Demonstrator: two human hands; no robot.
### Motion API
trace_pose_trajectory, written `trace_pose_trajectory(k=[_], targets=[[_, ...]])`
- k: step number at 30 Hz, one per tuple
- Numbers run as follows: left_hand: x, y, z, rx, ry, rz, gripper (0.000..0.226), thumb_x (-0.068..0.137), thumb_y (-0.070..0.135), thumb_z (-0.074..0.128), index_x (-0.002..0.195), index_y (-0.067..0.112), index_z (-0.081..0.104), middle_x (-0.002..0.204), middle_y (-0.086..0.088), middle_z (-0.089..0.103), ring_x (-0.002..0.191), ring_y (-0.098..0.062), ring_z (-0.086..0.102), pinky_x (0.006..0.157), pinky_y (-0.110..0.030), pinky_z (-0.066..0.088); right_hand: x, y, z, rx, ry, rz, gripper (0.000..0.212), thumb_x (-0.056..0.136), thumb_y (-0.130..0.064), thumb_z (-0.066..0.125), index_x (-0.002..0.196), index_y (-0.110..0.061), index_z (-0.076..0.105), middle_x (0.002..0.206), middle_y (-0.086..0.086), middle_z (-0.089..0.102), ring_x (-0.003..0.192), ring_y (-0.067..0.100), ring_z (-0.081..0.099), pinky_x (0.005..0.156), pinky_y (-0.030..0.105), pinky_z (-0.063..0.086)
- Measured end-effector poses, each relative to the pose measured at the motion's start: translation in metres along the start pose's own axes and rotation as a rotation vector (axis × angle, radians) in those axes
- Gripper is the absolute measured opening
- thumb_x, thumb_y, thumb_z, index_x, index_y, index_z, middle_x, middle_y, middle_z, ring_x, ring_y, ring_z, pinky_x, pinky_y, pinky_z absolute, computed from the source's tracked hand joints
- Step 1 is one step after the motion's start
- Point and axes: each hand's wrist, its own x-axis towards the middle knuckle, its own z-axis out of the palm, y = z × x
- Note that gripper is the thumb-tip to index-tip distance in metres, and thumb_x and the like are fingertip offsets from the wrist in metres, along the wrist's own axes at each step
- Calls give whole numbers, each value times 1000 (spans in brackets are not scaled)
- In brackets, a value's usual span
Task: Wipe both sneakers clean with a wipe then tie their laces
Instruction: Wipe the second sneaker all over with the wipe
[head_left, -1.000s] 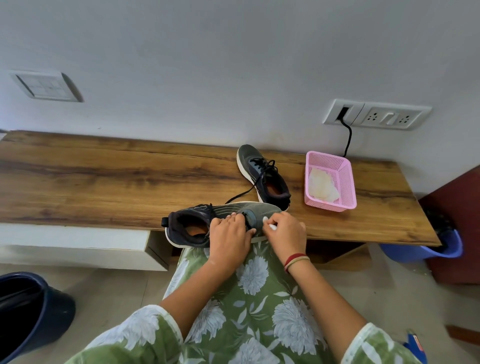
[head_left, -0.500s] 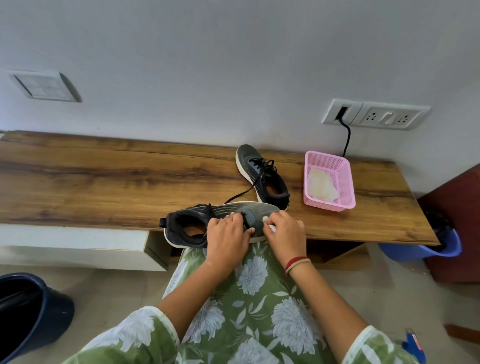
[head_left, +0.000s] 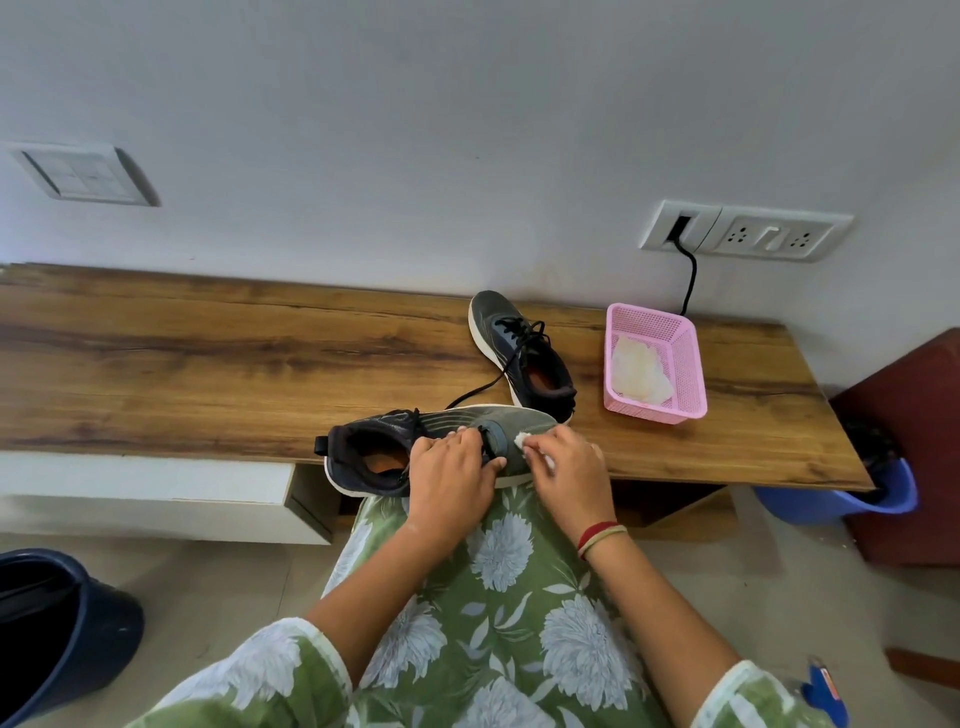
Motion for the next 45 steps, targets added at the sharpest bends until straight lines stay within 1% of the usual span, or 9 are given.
trace_pose_trajectory(k=[3,7,13,22,28,34,37,40,45], targets=[[1,0,0,-20,6,1,39,98,53,31,105,19,49,102,7,63,96,-14,59,83,-30,30,1,20,-13,-190,55,-67,9,87,-22,57,84,-20,66,78,-6,56,70,10,50,69,31,41],[5,-1,0,-21,1,1,39,97,53,31,103,19,49,98,6,64,93,-15,60,83,-31,31,7,25,-21,-15,140,155,8,88,-18,59,89,-15,66,84,-2,57,74,14,52,68,29,38],[13,-7,5,-14,-13,23,40,98,52,32,106,18,50,98,5,67,93,-17,63,84,-33,33,-5,-2,1,-66,-21,-175,12,90,-28,49,84,-22,58,77,-6,54,68,11,50,60,26,44],[23,-10,2,-33,-23,61,35,100,44,32,107,16,51,99,0,69,94,-22,63,82,-35,33,9,8,-18,33,103,147,9,89,-14,57,93,-13,66,88,2,57,78,16,50,69,29,42],[40,-22,-11,-165,-241,68,30,100,37,39,93,12,54,94,-6,65,93,-29,60,74,-35,39,1,-12,-2,20,6,-226,20,75,1,68,89,-13,69,87,0,66,79,19,59,68,19,39],[55,-24,-16,-244,-328,47,31,99,37,43,96,11,60,96,-6,64,91,-27,59,75,-36,45,5,24,-23,-193,-134,-397,32,65,6,74,92,-11,71,90,2,67,82,19,61,67,28,56],[54,-24,-15,-261,-312,41,30,99,38,43,92,13,58,89,-3,60,88,-25,58,71,-34,42,15,29,-41,-297,-204,-301,22,84,0,58,99,-13,67,100,1,62,91,17,55,79,27,51],[54,-25,-15,-273,-313,31,30,98,38,44,91,13,58,87,-2,59,86,-25,57,68,-31,39,24,13,-43,-51,-131,-118,17,90,-8,53,97,-12,68,101,-2,61,92,12,54,80,17,41],[55,-25,-17,-267,-349,28,28,98,39,45,85,15,54,87,-4,61,86,-26,58,68,-32,41,18,-13,-15,66,-183,-157,14,88,-16,55,95,-12,66,101,-3,59,87,5,50,81,23,47]])
